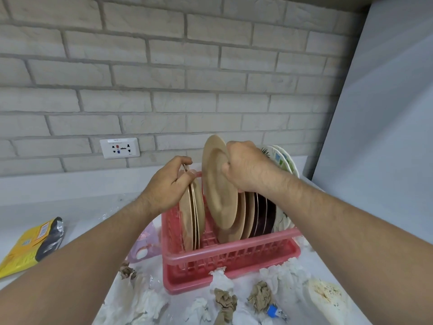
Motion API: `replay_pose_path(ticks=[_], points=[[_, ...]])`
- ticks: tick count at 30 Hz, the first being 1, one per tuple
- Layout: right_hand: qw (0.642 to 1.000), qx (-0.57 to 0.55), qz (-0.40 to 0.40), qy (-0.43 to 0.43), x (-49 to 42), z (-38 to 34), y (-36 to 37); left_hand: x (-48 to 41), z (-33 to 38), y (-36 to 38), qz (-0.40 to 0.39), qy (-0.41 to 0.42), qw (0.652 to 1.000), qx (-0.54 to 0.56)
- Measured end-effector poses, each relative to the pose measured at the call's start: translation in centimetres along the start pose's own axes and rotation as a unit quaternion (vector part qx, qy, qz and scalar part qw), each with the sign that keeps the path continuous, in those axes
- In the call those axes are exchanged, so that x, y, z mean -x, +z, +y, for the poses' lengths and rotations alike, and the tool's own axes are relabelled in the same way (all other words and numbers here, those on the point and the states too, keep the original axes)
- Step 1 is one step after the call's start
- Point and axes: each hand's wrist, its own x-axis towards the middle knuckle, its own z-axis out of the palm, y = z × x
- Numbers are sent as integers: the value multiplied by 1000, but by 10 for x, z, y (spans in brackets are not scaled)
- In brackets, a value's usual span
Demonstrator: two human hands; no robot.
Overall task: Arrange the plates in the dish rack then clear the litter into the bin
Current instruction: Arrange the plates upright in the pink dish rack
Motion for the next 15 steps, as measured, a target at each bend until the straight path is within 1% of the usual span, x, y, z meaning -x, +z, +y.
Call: replay_pose_path(ticks=[3, 7, 10, 13, 15], points=[[999, 36, -20, -16, 6, -2, 12, 0, 1, 2, -8, -3, 1000, 12], [996, 56, -36, -64, 14, -6, 25, 0, 0, 4, -1, 6, 1000, 18], [996, 58, -55, -43, 14, -8, 36, 0, -1, 5, 6, 7, 1000, 23], [998, -13, -59, 11, 11, -6, 39, 1, -2, 6, 13, 9, 999, 31], [998, -9, -60, 23, 12, -3, 37, 0, -3, 5, 18, 17, 999, 30]])
